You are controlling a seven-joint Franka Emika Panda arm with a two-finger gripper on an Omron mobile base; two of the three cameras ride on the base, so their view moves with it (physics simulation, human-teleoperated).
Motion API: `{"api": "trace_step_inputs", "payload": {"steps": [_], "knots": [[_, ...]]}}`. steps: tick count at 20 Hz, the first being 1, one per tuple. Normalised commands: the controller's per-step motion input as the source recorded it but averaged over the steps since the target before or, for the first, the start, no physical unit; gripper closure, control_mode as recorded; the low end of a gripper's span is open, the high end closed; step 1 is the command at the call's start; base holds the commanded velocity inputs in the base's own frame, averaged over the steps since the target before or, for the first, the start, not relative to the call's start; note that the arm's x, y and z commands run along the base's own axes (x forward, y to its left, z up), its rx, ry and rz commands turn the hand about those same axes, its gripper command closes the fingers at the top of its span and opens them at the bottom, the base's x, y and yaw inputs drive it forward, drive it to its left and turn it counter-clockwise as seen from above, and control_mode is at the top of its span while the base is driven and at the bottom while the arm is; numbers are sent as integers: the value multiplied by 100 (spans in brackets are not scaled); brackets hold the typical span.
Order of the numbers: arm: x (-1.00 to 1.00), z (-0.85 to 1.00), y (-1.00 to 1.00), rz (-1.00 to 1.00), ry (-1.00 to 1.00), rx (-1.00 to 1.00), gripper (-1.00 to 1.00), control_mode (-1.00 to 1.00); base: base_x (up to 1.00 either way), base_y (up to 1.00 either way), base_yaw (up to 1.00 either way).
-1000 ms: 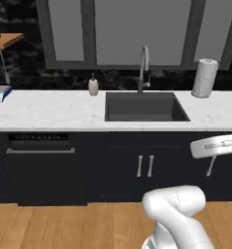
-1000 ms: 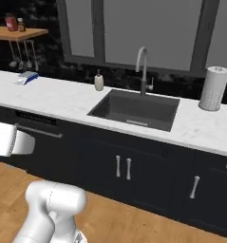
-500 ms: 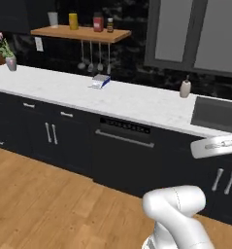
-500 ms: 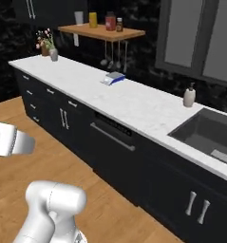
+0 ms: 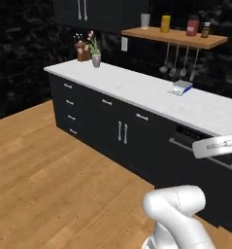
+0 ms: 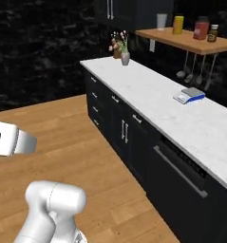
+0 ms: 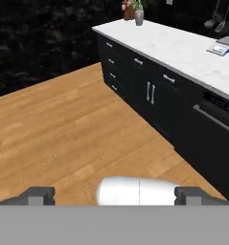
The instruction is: Gather all objects into one cabinet and sort the glasses and bowls to opposite sides.
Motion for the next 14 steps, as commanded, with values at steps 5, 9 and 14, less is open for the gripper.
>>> {"api": "trace_step_inputs", "payload": {"steps": [5, 9, 14], "knots": [[0, 0, 0, 0, 0, 0, -100, 100, 18, 36, 50], [0, 0, 0, 0, 0, 0, -100, 100, 23, 0, 51], [0, 0, 0, 0, 0, 0, -100, 100, 0, 0, 0]]}}
